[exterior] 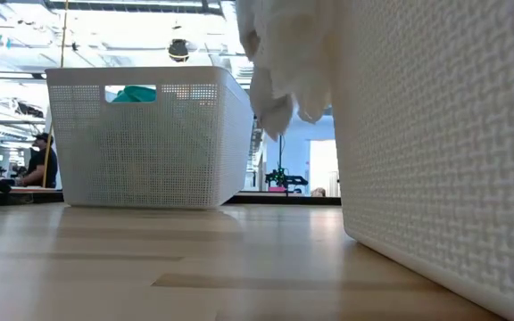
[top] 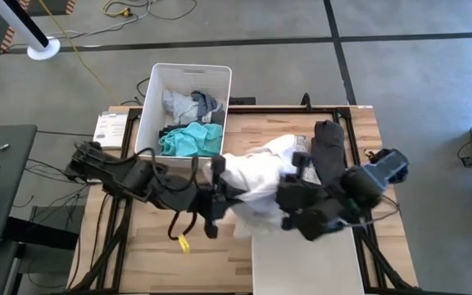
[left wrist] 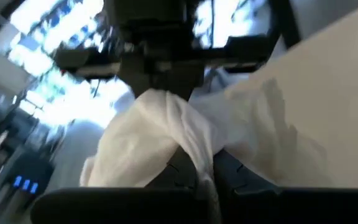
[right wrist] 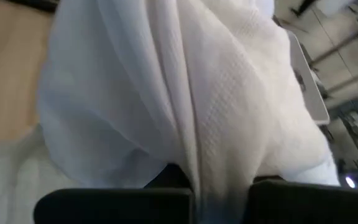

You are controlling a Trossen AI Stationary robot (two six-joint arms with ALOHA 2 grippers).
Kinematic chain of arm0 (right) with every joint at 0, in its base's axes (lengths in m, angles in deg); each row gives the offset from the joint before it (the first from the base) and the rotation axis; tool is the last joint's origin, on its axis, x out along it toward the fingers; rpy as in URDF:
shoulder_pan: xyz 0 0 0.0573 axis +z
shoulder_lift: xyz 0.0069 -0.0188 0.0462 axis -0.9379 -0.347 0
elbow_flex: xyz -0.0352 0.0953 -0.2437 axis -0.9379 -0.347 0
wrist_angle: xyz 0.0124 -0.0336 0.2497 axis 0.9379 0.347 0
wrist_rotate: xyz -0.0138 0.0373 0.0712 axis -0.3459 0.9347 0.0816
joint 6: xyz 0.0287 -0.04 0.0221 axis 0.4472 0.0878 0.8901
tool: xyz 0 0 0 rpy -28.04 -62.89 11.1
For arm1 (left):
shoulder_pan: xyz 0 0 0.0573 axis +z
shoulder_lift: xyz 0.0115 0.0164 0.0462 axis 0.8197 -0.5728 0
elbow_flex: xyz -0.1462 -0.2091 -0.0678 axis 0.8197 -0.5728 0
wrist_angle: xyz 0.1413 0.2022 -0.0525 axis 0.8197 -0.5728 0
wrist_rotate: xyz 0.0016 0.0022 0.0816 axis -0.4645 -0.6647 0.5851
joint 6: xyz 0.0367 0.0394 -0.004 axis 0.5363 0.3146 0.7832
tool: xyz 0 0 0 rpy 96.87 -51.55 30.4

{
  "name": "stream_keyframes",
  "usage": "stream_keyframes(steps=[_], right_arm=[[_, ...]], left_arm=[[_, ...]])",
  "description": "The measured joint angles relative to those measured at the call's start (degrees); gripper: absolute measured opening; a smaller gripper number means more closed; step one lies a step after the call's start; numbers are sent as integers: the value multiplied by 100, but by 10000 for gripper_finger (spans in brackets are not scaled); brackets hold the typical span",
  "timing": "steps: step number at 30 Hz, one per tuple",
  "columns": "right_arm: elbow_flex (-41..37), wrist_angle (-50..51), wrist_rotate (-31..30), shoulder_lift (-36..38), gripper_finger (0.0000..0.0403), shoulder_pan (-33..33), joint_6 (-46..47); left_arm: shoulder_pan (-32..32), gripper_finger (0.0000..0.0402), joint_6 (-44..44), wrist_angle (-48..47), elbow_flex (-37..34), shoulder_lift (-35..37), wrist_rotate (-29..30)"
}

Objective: Sort clothes
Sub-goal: Put the white dress into the bottom white laundry bin

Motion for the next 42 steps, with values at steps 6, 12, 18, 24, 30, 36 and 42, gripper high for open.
stream_keyframes(steps=[6, 12, 18, 24, 30, 36, 42], right_arm=[[-4, -88, 101, -229, 38, -620, -415], [-4, -995, 432, -175, 38, -800, -1155], [13, -1307, 462, 69, 38, -526, -1291], [13, -1361, 103, 297, 38, -78, -1173], [6, -1290, 123, 521, 38, 481, -941], [2, -953, 490, 604, 38, 1063, -414], [-68, -20, 961, 485, 38, 1455, 896]], left_arm=[[0, 3, -439, -728, -3, 272, 354], [-7, 3, -325, -309, -4, 413, 45], [13, 3, -112, 471, -4, 394, -547], [183, 3, -109, 1264, -13, 371, -1316], [343, 3, -307, 1910, -13, 102, -2262], [382, 3, -532, 2297, -11, -305, -3252], [388, 3, -764, 2312, -10, -741, -3825]])
